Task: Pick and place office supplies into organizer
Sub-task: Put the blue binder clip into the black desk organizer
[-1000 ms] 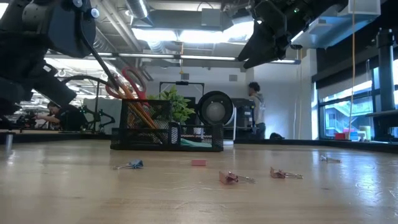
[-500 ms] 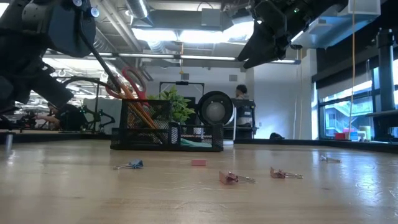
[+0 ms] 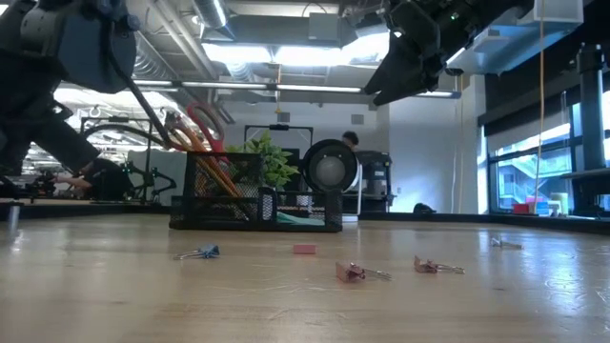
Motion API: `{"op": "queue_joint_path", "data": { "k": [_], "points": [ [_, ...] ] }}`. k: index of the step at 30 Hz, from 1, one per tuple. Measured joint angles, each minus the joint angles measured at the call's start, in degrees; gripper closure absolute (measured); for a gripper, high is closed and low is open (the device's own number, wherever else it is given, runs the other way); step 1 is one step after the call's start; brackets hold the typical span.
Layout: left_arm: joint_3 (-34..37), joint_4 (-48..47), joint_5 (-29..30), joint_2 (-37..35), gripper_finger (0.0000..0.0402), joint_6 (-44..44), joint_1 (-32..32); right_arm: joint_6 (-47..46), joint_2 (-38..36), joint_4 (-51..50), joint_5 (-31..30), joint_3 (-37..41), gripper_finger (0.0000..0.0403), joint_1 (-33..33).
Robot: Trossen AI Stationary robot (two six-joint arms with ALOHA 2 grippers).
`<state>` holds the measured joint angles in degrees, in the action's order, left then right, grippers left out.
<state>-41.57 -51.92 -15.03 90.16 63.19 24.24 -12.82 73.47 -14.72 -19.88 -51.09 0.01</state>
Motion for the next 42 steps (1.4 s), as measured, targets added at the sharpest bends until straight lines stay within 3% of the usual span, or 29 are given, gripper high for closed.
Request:
{"op": "queue_joint_path", "data": {
  "k": [17,31,42],
  "points": [
    [2.4,3.3,-0.2,-0.2,0.0256,0.5,-0.4,-0.1,0.0,0.2,0.0,0.0,0.0130,0.0],
    [2.5,3.4,-0.2,-0.1,0.0256,-5.9,-0.9,-0.1,0.0,0.2,0.0,0.0,0.0130,0.0],
    [2.5,2.8,0.4,-0.1,0.0256,-20.3,-0.8,-0.1,0.0,0.2,0.0,0.0,0.0130,0.0]
  ]
}}
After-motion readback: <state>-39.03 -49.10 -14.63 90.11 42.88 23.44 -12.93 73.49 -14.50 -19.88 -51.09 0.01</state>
